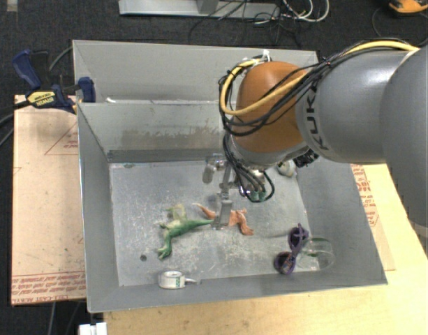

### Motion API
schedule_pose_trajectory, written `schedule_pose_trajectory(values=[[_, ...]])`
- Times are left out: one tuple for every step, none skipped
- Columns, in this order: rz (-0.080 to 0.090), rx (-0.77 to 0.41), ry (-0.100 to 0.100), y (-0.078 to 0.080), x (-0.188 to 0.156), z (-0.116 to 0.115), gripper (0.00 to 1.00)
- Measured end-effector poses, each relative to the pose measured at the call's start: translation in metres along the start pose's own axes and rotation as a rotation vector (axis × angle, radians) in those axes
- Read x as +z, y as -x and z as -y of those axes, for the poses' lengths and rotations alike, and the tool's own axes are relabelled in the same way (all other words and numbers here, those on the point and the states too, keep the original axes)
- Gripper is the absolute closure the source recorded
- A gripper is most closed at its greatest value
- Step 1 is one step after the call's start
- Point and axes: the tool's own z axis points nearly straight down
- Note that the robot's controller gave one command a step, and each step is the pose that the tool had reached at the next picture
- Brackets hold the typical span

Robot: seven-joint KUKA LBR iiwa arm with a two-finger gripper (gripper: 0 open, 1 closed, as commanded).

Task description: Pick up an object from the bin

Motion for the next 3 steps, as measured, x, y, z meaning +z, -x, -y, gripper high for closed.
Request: schedule_pose_trajectory(values=[[0.007,0.003,0.001,0.002,-0.005,0.001,0.00],[-0.005,-0.163,0.002,-0.031,0.075,-0.030,0.00],[0.014,-0.212,0.001,-0.024,0.003,-0.037,0.00]])
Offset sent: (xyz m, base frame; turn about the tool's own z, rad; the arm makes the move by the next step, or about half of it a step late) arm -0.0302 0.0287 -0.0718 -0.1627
